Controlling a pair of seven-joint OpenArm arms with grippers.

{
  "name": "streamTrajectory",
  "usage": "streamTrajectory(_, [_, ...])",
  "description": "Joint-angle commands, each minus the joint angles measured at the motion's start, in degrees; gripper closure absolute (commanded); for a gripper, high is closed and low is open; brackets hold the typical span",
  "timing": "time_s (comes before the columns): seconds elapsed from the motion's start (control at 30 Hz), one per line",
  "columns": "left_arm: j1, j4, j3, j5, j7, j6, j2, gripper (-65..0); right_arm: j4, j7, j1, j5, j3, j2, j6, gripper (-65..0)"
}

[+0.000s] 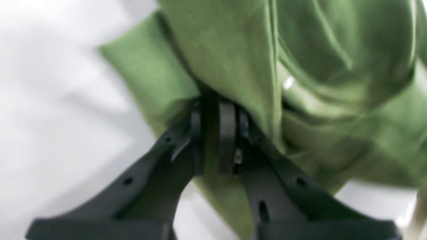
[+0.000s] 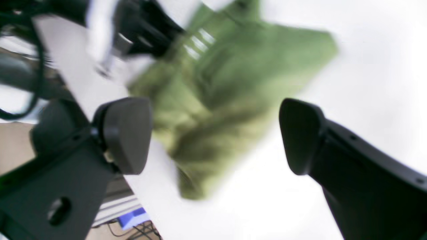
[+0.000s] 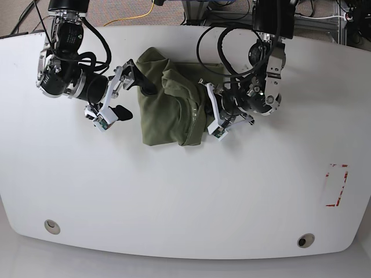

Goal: Layout the t-shirt on the table in an organized manner, then fold the t-shirt properly

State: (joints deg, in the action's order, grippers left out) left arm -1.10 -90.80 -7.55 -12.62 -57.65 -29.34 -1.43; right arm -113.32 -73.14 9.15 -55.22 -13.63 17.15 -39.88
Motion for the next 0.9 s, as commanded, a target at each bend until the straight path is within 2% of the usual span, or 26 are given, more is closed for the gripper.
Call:
streamTrajectory(0.0, [-0.96,-2.78,1.18,-1.05,0.81,-0.06,-0.46,-5.6,-1.10,1.19,0.74,-1.26,0.05,0.39,-0.12,-53.9])
streamTrajectory(0.13, [-0.96,-3.48,2.58,-1.75,0.72,-1.73,-0.46,-5.6,-1.10,1.10,2.33,-1.44,0.84,0.13,-0.12,-53.1])
streamTrajectory(0.33, [-0.96,-4.10,6.10,-9.14,0.72,-4.99,-0.11,-5.6,-1.19,1.28,3.56,-1.26,4.79,-1.01,-0.12,-53.1])
streamTrajectory(0.5, [-0.61,-9.02,10.85,-14.67,0.72,-5.25,2.88,-5.6,-1.19,1.54,3.38,-1.09,7.78,-1.01,-0.12,-53.1])
streamTrajectory(0.7, [-1.14,-13.33,22.19,-19.95,0.99,-5.25,7.63,-5.6,-1.01,4.09,1.62,-0.65,11.03,-1.37,-0.12,-53.1])
streamTrajectory(0.87, [-4.21,-12.62,35.73,-21.18,1.16,-5.07,11.50,-5.6,-0.31,4.27,-1.72,4.98,13.50,-3.21,-0.12,-53.1])
